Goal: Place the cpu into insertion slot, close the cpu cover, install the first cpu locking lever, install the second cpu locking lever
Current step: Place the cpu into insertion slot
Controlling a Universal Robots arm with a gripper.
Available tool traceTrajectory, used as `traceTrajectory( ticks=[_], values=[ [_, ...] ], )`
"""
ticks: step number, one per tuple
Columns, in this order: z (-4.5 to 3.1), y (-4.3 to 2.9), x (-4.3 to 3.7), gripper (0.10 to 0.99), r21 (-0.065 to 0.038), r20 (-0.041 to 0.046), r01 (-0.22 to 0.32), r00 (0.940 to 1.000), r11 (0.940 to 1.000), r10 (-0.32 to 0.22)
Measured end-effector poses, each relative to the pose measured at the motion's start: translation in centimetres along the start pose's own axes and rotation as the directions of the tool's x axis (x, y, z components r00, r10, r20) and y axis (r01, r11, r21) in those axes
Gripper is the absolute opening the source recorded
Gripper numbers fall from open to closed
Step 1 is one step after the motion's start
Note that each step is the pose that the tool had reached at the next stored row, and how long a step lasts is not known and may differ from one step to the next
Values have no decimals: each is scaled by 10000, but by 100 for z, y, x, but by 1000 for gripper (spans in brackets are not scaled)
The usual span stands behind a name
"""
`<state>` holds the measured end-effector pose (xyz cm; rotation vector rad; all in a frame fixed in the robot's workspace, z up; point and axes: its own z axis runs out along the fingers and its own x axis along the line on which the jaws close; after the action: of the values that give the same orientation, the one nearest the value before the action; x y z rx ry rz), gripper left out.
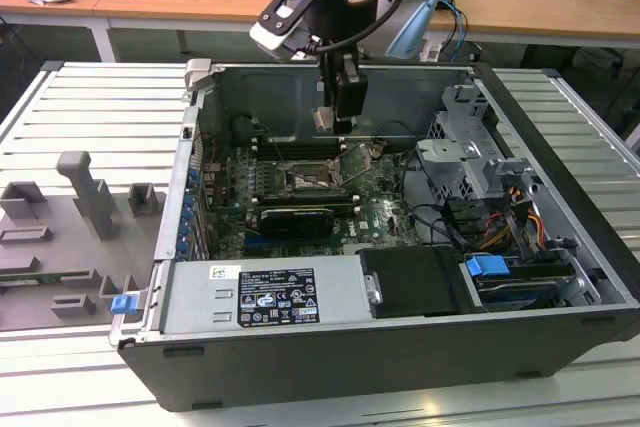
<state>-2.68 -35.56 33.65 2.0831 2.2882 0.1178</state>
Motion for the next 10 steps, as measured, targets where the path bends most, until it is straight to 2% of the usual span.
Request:
traceTrajectory(
  ticks=[10],
  values=[
    [61, -23, 0, 541, -1, 6, -67, 10000, 10000, 67]
  ],
)
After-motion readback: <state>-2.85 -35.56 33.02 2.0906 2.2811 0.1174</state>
